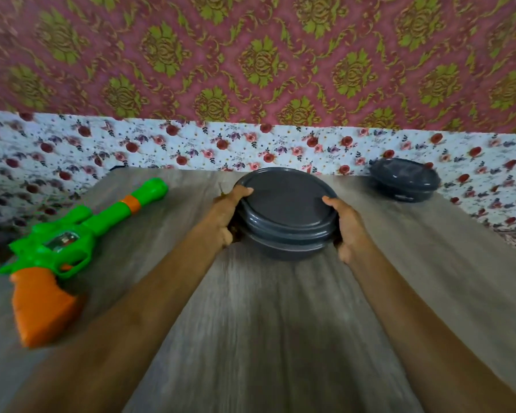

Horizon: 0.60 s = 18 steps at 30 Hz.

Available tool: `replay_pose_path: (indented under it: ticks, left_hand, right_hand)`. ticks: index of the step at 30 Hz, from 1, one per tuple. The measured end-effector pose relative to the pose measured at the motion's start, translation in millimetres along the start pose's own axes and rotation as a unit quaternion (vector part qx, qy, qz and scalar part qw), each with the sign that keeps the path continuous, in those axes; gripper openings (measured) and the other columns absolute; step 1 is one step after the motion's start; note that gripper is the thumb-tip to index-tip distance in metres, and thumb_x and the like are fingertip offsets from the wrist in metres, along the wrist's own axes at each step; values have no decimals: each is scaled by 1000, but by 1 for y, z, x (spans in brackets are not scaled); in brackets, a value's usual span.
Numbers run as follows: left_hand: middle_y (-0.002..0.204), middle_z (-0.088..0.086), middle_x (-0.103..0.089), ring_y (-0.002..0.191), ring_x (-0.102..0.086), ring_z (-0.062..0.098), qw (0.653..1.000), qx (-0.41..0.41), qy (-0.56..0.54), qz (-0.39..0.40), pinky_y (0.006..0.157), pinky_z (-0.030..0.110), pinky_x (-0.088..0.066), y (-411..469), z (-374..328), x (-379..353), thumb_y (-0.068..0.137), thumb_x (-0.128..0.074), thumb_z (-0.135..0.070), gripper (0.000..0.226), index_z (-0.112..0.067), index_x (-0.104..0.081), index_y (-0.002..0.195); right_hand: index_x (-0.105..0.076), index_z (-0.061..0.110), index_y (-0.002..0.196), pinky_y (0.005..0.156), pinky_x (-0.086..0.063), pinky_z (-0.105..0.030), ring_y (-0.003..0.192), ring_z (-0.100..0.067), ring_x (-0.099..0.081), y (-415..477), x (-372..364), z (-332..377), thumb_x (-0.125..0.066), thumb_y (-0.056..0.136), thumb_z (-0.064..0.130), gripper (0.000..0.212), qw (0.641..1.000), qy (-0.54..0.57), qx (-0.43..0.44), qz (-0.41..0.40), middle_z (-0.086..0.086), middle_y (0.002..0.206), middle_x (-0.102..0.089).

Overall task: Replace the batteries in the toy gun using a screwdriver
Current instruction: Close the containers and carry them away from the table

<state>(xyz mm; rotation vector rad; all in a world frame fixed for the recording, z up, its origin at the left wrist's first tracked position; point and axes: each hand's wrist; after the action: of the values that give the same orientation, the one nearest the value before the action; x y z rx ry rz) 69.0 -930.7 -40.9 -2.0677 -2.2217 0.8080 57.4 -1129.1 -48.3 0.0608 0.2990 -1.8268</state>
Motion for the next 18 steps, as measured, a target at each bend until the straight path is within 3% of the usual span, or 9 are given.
replay_pose_path:
  ticks: [7, 12, 14, 18]
  left_hand:
    - [111, 14, -66, 101, -63, 31, 999, 18, -37, -27, 86, 45, -54, -11, -46, -5, 75, -74, -31, 53, -14, -57, 122]
    - [110, 12, -66, 99, -63, 29, 996, 49, -52, -59, 72, 38, -54, -46, -77, -6, 77, -72, -31, 48, -13, -58, 119]
    - [115, 13, -65, 105, -62, 31, 993, 62, -64, -77, 76, 40, -55, -55, -81, -5, 74, -74, -32, 52, -16, -58, 121]
    - [118, 12, -64, 105, -61, 31, 989, 84, -72, -100, 65, 39, -55, -68, -89, -11, 68, -76, -36, 60, -19, -57, 122]
  right_hand:
    - [-66, 18, 92, 81, -49, -31, 90, -17, -62, -10, -19, 63, -51, 93, 26, 18, 1000, 2, 11, 12, -1, 95, -68]
    - [-56, 13, 121, 109, -37, -41, 118, -23, -54, -31, -17, 96, -54, 91, 30, 35, 999, 0, -30, -34, -6, 126, -60]
    - [-54, 12, 124, 109, -36, -38, 118, -22, -53, -41, -13, 106, -52, 93, 26, 33, 998, 12, -37, -56, -6, 126, -59]
    - [-55, 12, 124, 107, -37, -37, 117, -22, -54, -57, 1, 120, -50, 94, 23, 32, 995, 10, -52, -88, -7, 127, -60]
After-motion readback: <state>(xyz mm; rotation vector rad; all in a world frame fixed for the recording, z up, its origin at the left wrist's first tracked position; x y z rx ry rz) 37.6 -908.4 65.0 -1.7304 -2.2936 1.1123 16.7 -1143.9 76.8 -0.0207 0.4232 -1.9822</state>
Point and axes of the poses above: each hand's wrist, its own y-axis towards the middle knuckle, its own x-axis out of the back of the hand, z = x × y
